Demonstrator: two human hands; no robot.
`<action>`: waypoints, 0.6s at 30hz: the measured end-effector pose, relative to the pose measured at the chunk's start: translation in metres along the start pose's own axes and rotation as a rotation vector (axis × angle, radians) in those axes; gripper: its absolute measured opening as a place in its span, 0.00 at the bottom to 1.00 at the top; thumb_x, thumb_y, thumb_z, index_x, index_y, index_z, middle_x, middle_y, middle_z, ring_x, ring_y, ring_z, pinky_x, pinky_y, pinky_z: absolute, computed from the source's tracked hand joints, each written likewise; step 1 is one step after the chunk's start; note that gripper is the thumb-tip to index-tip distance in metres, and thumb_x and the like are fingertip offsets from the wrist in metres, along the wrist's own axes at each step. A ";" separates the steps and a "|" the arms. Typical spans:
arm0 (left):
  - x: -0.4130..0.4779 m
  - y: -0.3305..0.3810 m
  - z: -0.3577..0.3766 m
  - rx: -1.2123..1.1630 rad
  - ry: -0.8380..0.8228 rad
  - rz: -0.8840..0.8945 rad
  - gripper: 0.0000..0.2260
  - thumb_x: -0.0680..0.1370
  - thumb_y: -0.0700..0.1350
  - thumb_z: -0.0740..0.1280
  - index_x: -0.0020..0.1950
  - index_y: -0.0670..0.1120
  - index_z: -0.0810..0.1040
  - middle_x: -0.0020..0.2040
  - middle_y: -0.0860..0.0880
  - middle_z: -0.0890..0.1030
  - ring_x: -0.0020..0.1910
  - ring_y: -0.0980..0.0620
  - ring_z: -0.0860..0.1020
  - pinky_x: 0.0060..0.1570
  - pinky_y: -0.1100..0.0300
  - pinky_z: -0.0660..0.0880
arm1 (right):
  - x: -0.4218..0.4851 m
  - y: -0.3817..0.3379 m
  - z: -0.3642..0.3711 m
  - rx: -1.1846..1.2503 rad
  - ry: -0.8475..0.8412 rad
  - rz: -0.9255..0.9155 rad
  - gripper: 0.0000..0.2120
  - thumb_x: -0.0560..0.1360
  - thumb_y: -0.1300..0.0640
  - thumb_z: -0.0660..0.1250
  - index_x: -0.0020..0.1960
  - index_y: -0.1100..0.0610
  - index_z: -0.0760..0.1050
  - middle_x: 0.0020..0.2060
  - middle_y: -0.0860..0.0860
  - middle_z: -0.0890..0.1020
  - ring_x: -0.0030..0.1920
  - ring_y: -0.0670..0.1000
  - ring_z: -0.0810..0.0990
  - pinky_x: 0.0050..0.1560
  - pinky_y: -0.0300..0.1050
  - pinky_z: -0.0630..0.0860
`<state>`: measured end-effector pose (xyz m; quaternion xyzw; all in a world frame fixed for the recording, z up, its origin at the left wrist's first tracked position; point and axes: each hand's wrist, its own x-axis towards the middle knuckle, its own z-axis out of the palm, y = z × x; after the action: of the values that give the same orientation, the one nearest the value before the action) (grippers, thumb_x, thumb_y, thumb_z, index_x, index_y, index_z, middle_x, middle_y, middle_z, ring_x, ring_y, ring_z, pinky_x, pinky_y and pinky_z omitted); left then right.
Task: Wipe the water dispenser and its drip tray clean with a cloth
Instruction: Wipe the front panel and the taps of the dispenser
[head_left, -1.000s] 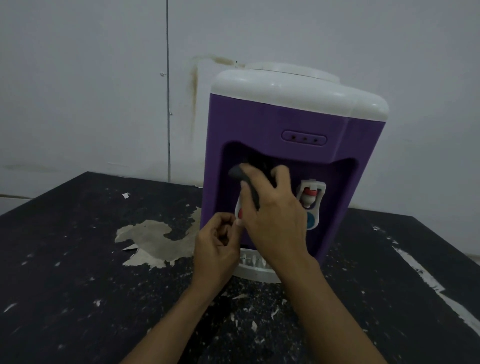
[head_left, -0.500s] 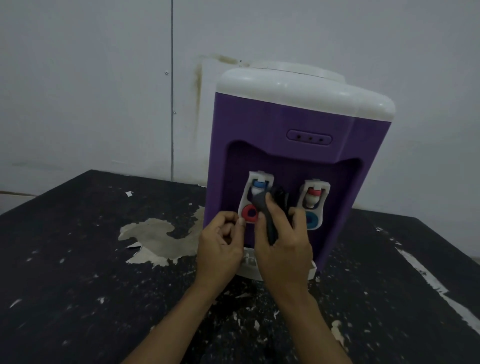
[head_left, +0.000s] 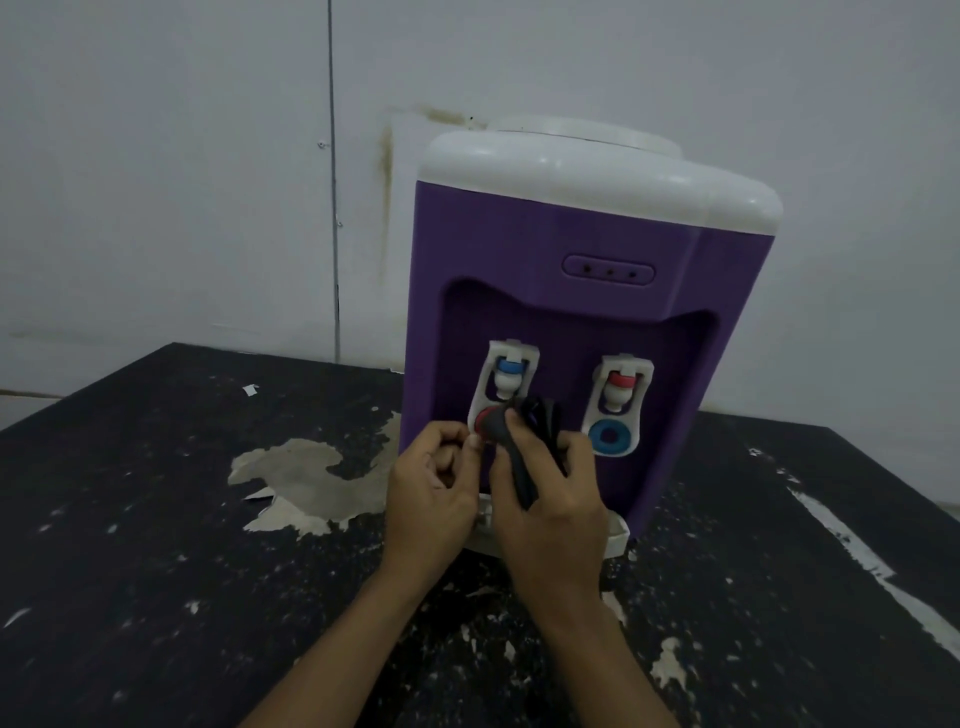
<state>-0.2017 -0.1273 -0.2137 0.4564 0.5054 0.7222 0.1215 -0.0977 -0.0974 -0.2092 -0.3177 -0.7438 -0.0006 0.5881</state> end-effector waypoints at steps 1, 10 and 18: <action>0.000 0.000 0.000 0.002 -0.002 0.001 0.05 0.82 0.43 0.65 0.48 0.47 0.78 0.33 0.43 0.80 0.28 0.45 0.77 0.26 0.56 0.73 | 0.005 -0.004 -0.001 0.000 0.030 -0.013 0.16 0.80 0.51 0.65 0.66 0.53 0.79 0.50 0.51 0.74 0.38 0.43 0.74 0.35 0.34 0.78; -0.002 0.003 -0.001 0.000 -0.006 -0.019 0.05 0.82 0.38 0.66 0.48 0.46 0.79 0.32 0.48 0.82 0.28 0.56 0.78 0.28 0.66 0.73 | 0.001 0.003 0.002 -0.010 -0.115 -0.021 0.15 0.79 0.55 0.67 0.66 0.51 0.77 0.50 0.47 0.72 0.35 0.42 0.73 0.30 0.36 0.76; -0.002 0.002 -0.002 0.024 -0.017 0.021 0.04 0.82 0.45 0.65 0.49 0.48 0.78 0.32 0.42 0.80 0.29 0.37 0.77 0.26 0.43 0.74 | 0.011 -0.009 0.002 0.119 0.049 0.098 0.15 0.79 0.54 0.66 0.64 0.54 0.79 0.49 0.48 0.72 0.44 0.37 0.74 0.40 0.28 0.74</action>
<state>-0.2016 -0.1310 -0.2137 0.4693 0.5080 0.7135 0.1126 -0.1045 -0.0991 -0.1967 -0.3184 -0.7113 0.0645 0.6233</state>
